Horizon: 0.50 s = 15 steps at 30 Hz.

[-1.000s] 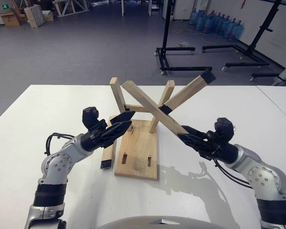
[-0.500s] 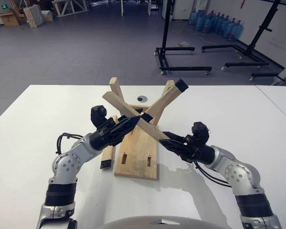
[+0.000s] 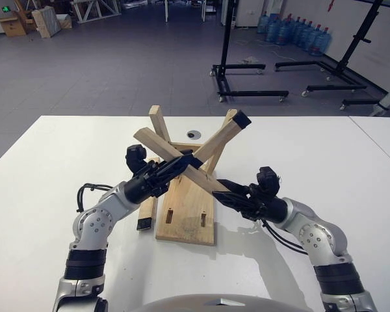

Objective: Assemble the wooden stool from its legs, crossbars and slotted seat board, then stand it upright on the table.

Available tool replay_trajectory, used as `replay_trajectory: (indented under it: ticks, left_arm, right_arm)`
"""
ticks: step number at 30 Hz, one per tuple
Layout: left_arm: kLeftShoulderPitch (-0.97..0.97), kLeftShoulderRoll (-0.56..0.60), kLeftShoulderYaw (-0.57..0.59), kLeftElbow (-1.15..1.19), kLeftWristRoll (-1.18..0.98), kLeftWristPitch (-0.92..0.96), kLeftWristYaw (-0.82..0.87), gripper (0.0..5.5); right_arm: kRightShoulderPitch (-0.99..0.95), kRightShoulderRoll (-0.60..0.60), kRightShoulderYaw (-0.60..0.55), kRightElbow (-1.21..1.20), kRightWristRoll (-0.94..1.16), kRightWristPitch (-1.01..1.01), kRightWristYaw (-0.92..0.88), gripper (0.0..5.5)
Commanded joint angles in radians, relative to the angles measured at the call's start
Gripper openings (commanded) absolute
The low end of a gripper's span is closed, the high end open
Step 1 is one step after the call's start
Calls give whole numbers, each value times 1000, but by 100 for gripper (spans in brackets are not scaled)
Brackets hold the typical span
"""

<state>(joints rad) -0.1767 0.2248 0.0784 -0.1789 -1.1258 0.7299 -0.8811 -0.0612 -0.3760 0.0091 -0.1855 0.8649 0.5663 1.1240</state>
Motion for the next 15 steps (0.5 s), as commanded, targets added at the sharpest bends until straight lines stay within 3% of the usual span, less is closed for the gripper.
replay_trajectory:
  ticks: [1, 9, 10, 15]
  left_arm:
    - [-19, -5, 23, 12, -7, -4, 7, 216]
    - [-33, -11, 46, 39, 29, -43, 4, 215]
    - [-37, -8, 55, 44, 33, -49, 1, 215]
    - [-114, 58, 138, 99, 64, -95, -23, 212]
  right_arm:
    - [-13, -1, -6, 10, -36, -35, -10, 204]
    - [-27, -24, 24, 26, -78, -13, -26, 204]
    - [-27, -30, 26, 26, -73, -1, -25, 241]
    - [-31, -61, 56, 40, -141, -16, -36, 329]
